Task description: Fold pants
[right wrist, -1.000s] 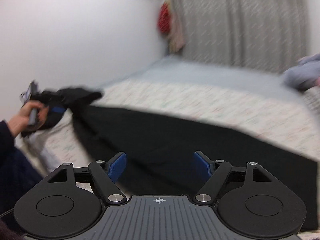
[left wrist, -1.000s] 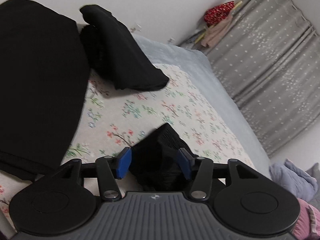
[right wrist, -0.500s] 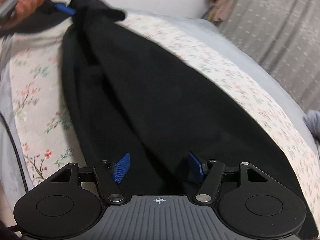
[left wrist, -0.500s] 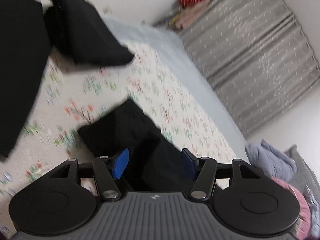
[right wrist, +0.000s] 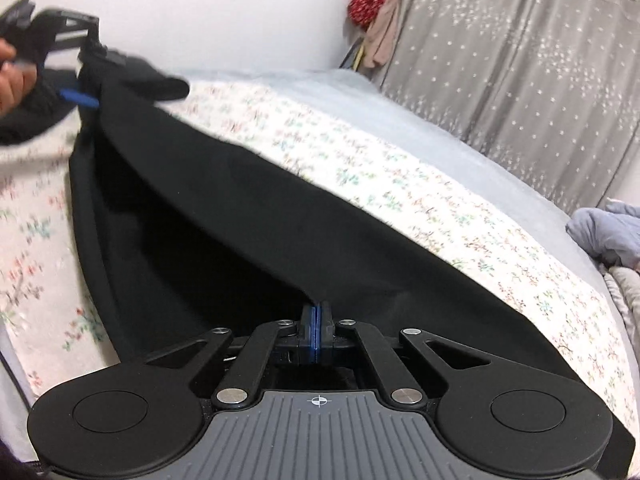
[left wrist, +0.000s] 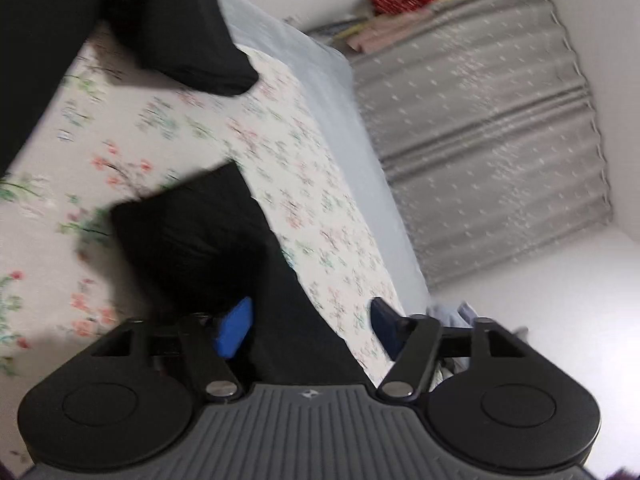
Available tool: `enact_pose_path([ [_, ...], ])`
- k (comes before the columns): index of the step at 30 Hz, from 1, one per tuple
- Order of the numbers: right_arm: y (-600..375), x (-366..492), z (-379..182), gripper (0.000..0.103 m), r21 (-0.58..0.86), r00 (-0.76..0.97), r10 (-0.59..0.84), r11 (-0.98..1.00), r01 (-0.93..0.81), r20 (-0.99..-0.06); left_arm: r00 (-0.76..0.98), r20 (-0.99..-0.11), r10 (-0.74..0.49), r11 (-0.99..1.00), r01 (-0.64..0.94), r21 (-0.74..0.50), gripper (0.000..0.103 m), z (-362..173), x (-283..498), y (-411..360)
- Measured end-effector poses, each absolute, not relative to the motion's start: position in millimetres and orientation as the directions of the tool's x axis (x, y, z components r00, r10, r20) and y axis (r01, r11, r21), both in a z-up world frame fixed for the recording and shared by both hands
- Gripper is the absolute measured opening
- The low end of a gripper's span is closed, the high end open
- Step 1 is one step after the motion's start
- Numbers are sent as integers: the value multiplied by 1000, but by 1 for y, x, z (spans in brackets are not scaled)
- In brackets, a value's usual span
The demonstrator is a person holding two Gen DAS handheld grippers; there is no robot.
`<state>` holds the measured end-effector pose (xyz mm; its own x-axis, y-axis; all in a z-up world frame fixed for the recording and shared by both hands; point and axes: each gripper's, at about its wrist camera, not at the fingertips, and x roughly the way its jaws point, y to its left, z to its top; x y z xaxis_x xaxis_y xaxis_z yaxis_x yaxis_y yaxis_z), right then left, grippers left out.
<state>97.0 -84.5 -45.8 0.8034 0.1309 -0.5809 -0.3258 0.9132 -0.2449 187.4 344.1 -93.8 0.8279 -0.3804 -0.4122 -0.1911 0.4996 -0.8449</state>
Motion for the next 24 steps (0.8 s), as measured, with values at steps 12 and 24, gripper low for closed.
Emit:
enact_pose_path([
  [12,-78,76,-47,0,-182,743,197,900,-395,-640,846,-494,-200,652,-261,-711,15,-87,209,349],
  [24,-58,63,-82,0,-176,651,191,873,-456,-735,708,-666,-235,726,-328,-604,20,-121,200,361],
])
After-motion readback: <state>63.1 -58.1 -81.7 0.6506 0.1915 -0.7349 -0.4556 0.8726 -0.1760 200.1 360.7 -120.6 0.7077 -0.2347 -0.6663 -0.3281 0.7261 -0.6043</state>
